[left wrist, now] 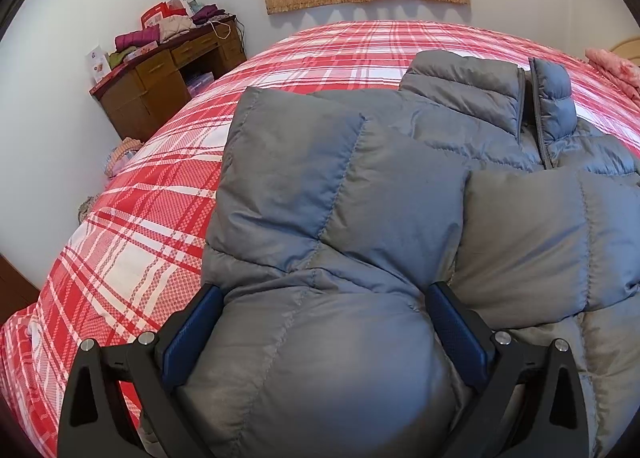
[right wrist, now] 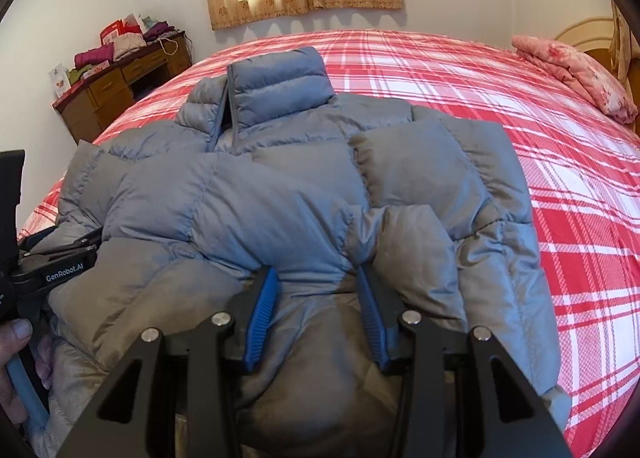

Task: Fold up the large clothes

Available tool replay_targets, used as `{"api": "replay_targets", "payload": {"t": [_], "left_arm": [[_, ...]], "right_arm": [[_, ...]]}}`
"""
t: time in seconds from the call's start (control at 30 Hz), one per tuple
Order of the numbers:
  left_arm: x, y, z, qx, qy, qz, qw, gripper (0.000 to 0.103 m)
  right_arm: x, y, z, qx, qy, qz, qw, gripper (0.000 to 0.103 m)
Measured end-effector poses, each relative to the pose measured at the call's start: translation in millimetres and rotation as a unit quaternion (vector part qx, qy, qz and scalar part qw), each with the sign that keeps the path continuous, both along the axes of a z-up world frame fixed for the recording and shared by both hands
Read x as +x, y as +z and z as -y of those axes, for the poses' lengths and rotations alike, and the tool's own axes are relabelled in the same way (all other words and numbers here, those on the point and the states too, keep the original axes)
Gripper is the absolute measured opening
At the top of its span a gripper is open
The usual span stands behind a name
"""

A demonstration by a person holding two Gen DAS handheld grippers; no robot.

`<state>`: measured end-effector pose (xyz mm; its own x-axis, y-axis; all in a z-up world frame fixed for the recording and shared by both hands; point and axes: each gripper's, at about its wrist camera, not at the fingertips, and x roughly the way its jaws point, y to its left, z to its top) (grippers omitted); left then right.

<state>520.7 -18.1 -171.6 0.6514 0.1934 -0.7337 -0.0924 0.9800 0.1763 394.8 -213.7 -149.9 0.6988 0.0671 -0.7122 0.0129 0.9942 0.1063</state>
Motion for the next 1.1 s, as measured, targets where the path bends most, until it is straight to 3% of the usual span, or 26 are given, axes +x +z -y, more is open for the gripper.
{"api": "replay_targets", "payload": {"t": [0.2,0.33,0.43,0.47,0.53,0.7,0.9,1.1], "left_arm": [[-1,0,1,0.001,-0.001,0.002,1.0000,0.102],[5,7,-15,-0.051,-0.019,-0.032,0.9980,0.102],[8,32,-28,-0.076,-0.022,-0.032,0.9963,0.102],[9,42,-31,-0.082,-0.023,-0.020,0.9961,0.102],[17,66,-29,-0.085,-0.030,0.008,0.9959,0.102],[76,100,-9,-0.082,-0.041,0.027,0.9954,0.102],[150,101,-1,-0.144,-0.003,0.000,0.9896,0.102],[203,92,26,-0.113,-0.005,-0.012,0.9936,0.102]], "right_arm": [[0,-1,-4,-0.014,-0.001,-0.002,1.000,0.045],[2,4,-3,-0.013,0.017,-0.014,1.000,0.049],[5,22,8,0.027,0.051,-0.030,0.998,0.069],[7,36,13,0.032,0.051,-0.019,0.998,0.082],[12,58,16,0.014,0.047,0.010,0.999,0.092],[61,97,23,0.000,0.030,0.030,0.999,0.096],[128,96,38,0.043,-0.019,-0.004,0.999,0.101],[175,94,47,0.070,-0.047,-0.023,0.996,0.102]]}}
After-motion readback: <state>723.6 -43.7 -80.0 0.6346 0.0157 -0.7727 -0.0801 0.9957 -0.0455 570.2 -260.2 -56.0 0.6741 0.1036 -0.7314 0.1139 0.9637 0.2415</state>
